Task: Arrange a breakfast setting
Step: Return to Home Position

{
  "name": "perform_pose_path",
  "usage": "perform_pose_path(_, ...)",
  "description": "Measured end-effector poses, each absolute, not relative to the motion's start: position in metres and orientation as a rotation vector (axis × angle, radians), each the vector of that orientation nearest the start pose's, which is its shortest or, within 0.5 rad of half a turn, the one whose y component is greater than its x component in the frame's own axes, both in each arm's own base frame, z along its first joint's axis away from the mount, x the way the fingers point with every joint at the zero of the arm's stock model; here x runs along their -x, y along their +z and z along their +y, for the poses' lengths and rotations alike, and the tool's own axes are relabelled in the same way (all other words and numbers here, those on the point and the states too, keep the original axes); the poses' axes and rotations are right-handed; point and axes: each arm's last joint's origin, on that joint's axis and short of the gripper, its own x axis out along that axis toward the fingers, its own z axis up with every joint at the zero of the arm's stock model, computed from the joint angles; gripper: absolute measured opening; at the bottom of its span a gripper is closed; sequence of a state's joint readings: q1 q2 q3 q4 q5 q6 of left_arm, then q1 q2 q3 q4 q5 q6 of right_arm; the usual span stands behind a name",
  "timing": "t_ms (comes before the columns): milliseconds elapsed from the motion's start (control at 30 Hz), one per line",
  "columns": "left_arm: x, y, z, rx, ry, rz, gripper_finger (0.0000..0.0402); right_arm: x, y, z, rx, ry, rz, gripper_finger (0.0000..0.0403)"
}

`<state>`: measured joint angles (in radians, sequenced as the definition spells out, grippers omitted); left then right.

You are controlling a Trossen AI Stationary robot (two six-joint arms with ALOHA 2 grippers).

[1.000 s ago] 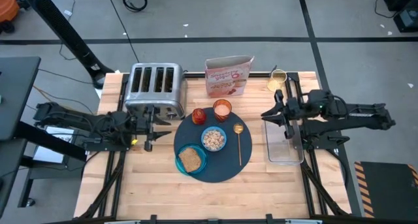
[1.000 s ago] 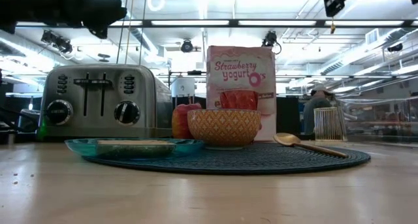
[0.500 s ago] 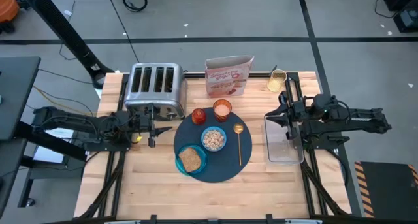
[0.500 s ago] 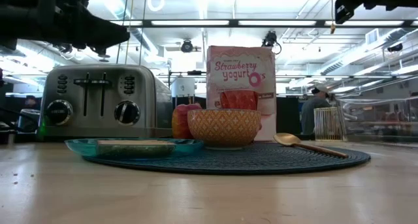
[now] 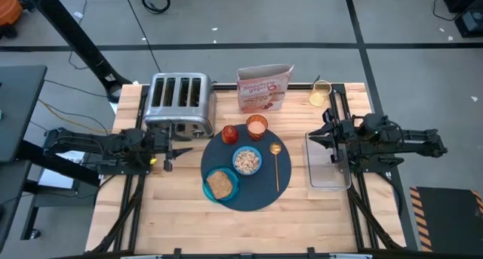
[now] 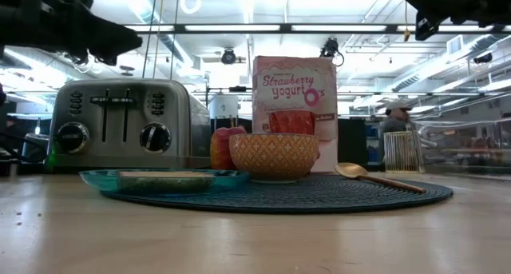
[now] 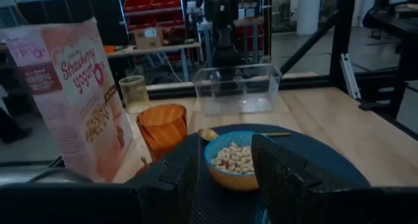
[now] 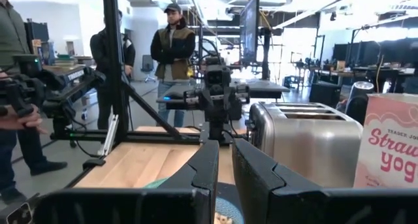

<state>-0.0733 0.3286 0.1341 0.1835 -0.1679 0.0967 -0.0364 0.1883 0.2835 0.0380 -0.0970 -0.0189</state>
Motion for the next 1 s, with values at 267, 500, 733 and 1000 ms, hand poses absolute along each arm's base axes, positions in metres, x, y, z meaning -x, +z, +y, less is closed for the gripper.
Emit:
perform_pose_path(267,-0.111,0.195,-0.006,-0.117,0.067,0.005,0.0146,-0.09,0.24,-0.001,0.004,0.037,-0.156,0.0054)
perform_pose_path(500,-0.107,0.182,-0.005,-0.106,0.084,-0.027,0.0146,-0.081,0.236,-0.001,-0.008,0.037,-0.217,0.0055)
perform_pose_path(733,-0.102,0.18,-0.005,-0.115,0.08,-0.018,0.0146,-0.08,0.226,0.0,-0.048,0.052,-0.153,0.0055)
perform_pose_path(1000,-0.099,0.173,-0.006,-0.112,0.058,-0.033,0.0146,-0.08,0.222,0.0,-0.048,0.053,-0.116,0.0055)
